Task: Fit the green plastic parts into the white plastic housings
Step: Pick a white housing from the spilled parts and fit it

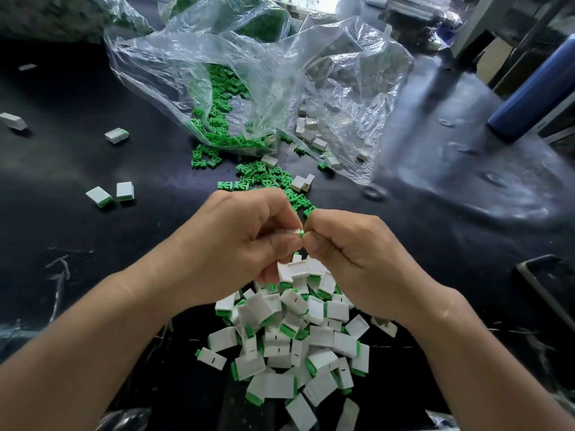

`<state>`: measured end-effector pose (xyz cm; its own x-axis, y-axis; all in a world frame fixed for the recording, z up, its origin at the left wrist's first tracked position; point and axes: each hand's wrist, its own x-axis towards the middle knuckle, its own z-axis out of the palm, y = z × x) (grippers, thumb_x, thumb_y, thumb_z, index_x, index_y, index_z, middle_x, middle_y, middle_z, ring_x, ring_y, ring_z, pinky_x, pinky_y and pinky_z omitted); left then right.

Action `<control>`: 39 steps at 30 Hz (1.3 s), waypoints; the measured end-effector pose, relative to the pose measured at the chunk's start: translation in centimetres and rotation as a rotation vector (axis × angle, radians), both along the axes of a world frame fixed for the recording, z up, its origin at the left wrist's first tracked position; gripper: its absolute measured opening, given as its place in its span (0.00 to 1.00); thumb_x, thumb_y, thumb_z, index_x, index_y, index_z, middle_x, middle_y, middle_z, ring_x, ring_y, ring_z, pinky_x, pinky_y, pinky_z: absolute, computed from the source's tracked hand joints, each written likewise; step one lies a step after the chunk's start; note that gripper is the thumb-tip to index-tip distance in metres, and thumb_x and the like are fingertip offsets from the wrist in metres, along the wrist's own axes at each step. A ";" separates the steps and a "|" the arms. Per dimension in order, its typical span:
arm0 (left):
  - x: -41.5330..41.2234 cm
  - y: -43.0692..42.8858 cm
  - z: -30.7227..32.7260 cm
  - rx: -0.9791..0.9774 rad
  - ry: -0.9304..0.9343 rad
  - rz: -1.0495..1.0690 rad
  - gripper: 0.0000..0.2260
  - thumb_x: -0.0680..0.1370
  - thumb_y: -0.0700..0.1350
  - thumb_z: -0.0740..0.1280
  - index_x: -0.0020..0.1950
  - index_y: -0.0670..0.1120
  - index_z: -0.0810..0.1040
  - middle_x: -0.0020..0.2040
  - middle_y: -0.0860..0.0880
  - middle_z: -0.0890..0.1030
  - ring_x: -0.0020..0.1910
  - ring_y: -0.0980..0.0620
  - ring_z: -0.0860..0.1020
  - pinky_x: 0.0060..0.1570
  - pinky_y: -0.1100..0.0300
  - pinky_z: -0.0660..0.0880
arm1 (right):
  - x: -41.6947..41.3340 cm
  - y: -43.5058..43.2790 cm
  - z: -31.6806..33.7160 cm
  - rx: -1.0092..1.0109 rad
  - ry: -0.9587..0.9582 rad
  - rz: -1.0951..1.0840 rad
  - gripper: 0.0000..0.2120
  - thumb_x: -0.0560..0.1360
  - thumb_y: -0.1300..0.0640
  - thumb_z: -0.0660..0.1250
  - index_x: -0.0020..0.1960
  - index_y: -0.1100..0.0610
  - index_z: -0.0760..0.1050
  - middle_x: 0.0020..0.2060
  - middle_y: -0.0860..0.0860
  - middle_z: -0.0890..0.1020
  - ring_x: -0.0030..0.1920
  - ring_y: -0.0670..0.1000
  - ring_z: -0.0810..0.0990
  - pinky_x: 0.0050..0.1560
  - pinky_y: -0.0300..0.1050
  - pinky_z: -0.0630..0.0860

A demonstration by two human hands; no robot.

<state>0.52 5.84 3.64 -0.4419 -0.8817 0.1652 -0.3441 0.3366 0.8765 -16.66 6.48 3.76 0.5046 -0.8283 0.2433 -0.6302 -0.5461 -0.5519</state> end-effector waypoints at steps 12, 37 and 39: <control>-0.1 -0.6 -0.2 0.089 0.213 -0.046 0.08 0.70 0.48 0.70 0.43 0.45 0.78 0.34 0.49 0.82 0.31 0.51 0.80 0.30 0.60 0.78 | -0.6 -0.6 0.0 0.422 -0.371 -0.044 0.16 0.72 0.49 0.60 0.35 0.60 0.75 0.27 0.47 0.77 0.29 0.44 0.74 0.32 0.36 0.70; -1.2 0.3 0.0 0.085 0.404 0.052 0.06 0.63 0.40 0.71 0.38 0.42 0.83 0.43 0.45 0.81 0.31 0.30 0.76 0.30 0.36 0.74 | 1.3 0.1 -0.3 1.112 -0.749 0.075 0.36 0.67 0.33 0.51 0.52 0.66 0.71 0.25 0.48 0.72 0.27 0.47 0.66 0.26 0.35 0.64; -1.2 0.3 0.2 0.090 0.396 0.027 0.06 0.63 0.40 0.71 0.39 0.41 0.83 0.43 0.44 0.81 0.34 0.36 0.79 0.32 0.37 0.75 | 1.2 0.1 -0.2 1.105 -0.750 0.071 0.39 0.68 0.34 0.52 0.59 0.68 0.69 0.25 0.47 0.71 0.28 0.46 0.65 0.26 0.34 0.63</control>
